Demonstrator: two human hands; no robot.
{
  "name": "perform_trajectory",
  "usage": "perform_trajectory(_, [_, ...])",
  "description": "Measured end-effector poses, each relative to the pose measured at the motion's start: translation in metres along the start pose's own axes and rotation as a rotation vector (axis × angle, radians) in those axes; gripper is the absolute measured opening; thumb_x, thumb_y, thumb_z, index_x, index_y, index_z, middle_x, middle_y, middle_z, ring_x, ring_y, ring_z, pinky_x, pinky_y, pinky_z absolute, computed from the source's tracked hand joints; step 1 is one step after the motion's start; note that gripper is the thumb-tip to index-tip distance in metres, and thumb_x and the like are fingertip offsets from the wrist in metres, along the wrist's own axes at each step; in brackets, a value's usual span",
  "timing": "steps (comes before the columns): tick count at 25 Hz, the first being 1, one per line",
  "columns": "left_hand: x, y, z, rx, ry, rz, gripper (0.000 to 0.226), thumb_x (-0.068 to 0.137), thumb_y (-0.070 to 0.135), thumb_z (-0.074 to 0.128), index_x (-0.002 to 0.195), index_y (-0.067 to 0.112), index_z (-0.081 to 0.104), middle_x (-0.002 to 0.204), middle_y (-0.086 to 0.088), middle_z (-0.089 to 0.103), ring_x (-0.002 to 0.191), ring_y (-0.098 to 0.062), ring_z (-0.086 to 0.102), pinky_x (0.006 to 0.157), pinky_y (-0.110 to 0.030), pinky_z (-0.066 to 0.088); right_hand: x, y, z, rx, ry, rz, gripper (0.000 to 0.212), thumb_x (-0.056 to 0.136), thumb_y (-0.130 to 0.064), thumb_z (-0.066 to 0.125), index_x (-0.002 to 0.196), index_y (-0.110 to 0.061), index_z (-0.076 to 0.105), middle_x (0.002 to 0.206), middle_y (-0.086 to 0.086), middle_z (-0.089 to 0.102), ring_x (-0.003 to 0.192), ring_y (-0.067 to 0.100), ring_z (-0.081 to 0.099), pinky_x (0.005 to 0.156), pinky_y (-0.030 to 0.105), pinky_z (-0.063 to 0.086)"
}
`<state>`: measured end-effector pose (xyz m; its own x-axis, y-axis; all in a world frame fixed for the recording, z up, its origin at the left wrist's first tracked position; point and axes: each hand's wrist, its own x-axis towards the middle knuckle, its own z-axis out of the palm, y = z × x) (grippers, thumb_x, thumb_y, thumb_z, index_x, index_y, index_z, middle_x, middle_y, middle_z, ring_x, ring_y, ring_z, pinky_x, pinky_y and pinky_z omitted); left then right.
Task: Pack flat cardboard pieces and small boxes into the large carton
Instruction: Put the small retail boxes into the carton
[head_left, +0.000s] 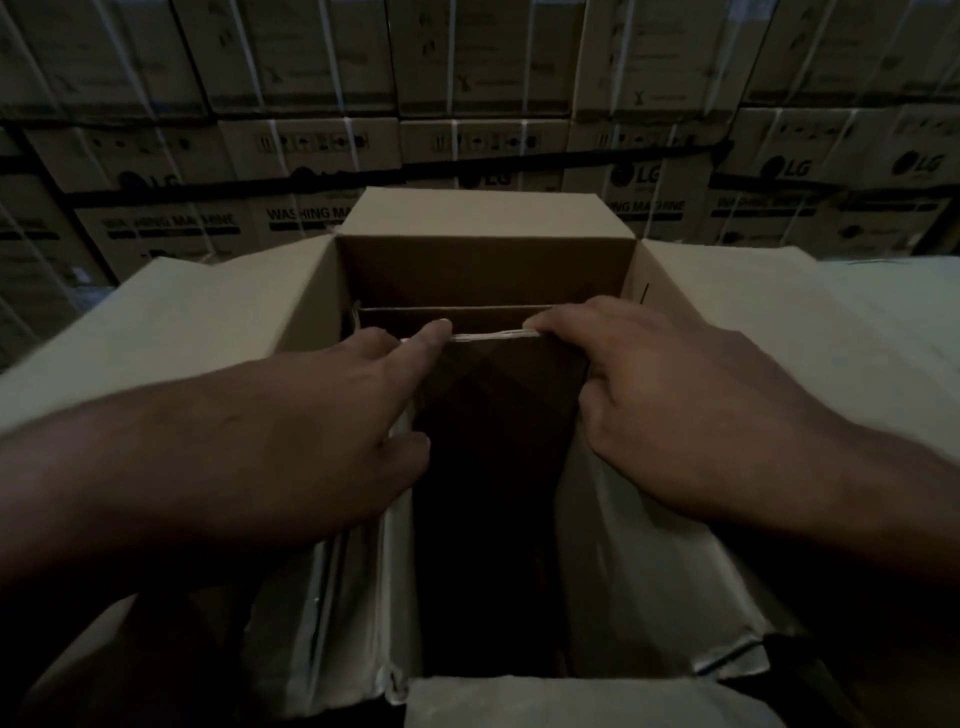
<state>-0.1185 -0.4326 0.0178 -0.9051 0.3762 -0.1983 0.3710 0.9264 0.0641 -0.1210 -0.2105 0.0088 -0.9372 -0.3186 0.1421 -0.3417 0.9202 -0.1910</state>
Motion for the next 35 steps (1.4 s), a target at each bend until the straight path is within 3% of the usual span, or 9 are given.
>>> perform_trajectory(8, [0.016, -0.007, 0.003, -0.057, 0.108, 0.043, 0.071, 0.104, 0.036, 0.040, 0.161, 0.036, -0.001, 0.168, 0.013, 0.011, 0.147, -0.008, 0.031, 0.117, -0.023, 0.028, 0.001, -0.001, 0.002, -0.115, 0.035, 0.052, 0.054, 0.098, -0.028, 0.048, 0.150, -0.042, 0.038, 0.136, -0.011, 0.051, 0.119, 0.014, 0.050, 0.091, 0.036, 0.042])
perform_trajectory(11, [0.020, -0.010, -0.002, -0.122, 0.115, 0.064, 0.065, 0.105, 0.033, 0.045, 0.161, 0.033, 0.013, 0.159, 0.007, 0.039, 0.132, -0.006, 0.047, 0.096, -0.013, 0.036, 0.007, 0.001, 0.004, -0.089, 0.050, 0.063, 0.052, 0.096, -0.030, 0.051, 0.147, -0.039, 0.044, 0.133, -0.007, 0.055, 0.120, 0.019, 0.051, 0.096, 0.041, 0.042])
perform_trajectory(12, [0.018, -0.009, -0.005, -0.146, 0.121, 0.067, 0.064, 0.105, 0.034, 0.046, 0.161, 0.033, 0.016, 0.157, 0.004, 0.042, 0.133, -0.005, 0.047, 0.096, -0.013, 0.036, 0.007, 0.001, 0.002, -0.058, 0.065, 0.073, 0.051, 0.097, -0.034, 0.053, 0.148, -0.038, 0.045, 0.135, -0.006, 0.055, 0.122, 0.019, 0.051, 0.098, 0.042, 0.043])
perform_trajectory(14, [0.013, -0.008, -0.009, -0.143, 0.151, 0.075, 0.065, 0.104, 0.042, 0.046, 0.161, 0.031, 0.018, 0.166, 0.000, 0.025, 0.149, -0.009, 0.029, 0.113, -0.019, 0.027, 0.005, -0.002, -0.005, -0.039, 0.120, 0.058, 0.054, 0.098, -0.044, 0.055, 0.151, -0.035, 0.043, 0.142, -0.007, 0.054, 0.128, 0.019, 0.050, 0.103, 0.044, 0.041])
perform_trajectory(16, [0.002, -0.008, -0.013, -0.126, 0.193, 0.081, 0.067, 0.101, 0.050, 0.045, 0.161, 0.029, 0.022, 0.168, 0.001, 0.018, 0.152, -0.014, 0.024, 0.120, -0.027, 0.023, -0.004, -0.009, -0.013, -0.114, 0.189, 0.009, 0.056, 0.098, -0.048, 0.054, 0.152, -0.035, 0.042, 0.147, -0.009, 0.051, 0.132, 0.018, 0.046, 0.107, 0.046, 0.035])
perform_trajectory(21, [-0.047, -0.001, -0.013, -0.155, 0.291, 0.091, 0.053, 0.101, 0.046, 0.053, 0.151, 0.031, 0.045, 0.151, 0.003, 0.051, 0.132, -0.017, 0.052, 0.098, -0.024, 0.040, -0.047, -0.030, -0.020, -0.094, 0.170, -0.011, 0.047, 0.097, -0.050, 0.059, 0.141, -0.036, 0.054, 0.145, -0.007, 0.054, 0.133, 0.017, 0.047, 0.111, 0.049, 0.037])
perform_trajectory(23, [-0.069, 0.004, -0.008, -0.189, 0.307, 0.073, 0.050, 0.100, 0.044, 0.056, 0.147, 0.031, 0.050, 0.144, 0.002, 0.058, 0.124, -0.018, 0.057, 0.086, -0.021, 0.036, -0.065, -0.037, -0.023, -0.039, 0.159, 0.002, 0.042, 0.097, -0.048, 0.061, 0.137, -0.036, 0.058, 0.144, -0.006, 0.056, 0.133, 0.017, 0.048, 0.111, 0.050, 0.038])
perform_trajectory(30, [-0.139, 0.037, 0.020, -0.283, 0.346, -0.032, 0.040, 0.102, 0.031, 0.056, 0.141, 0.029, 0.058, 0.144, -0.005, 0.057, 0.130, -0.022, 0.053, 0.095, -0.027, 0.039, -0.135, -0.042, -0.024, 0.086, 0.182, 0.115, 0.033, 0.099, -0.041, 0.060, 0.130, -0.030, 0.066, 0.131, -0.002, 0.065, 0.117, 0.018, 0.060, 0.102, 0.048, 0.048])
perform_trajectory(35, [-0.182, 0.072, 0.033, -0.399, 0.583, -0.193, 0.036, 0.102, 0.025, 0.056, 0.138, 0.027, 0.060, 0.147, -0.006, 0.054, 0.133, -0.024, 0.049, 0.096, -0.029, 0.037, -0.176, -0.039, -0.034, 0.168, 0.359, 0.104, 0.027, 0.101, -0.044, 0.057, 0.119, -0.029, 0.070, 0.118, -0.001, 0.071, 0.105, 0.017, 0.063, 0.096, 0.045, 0.051])
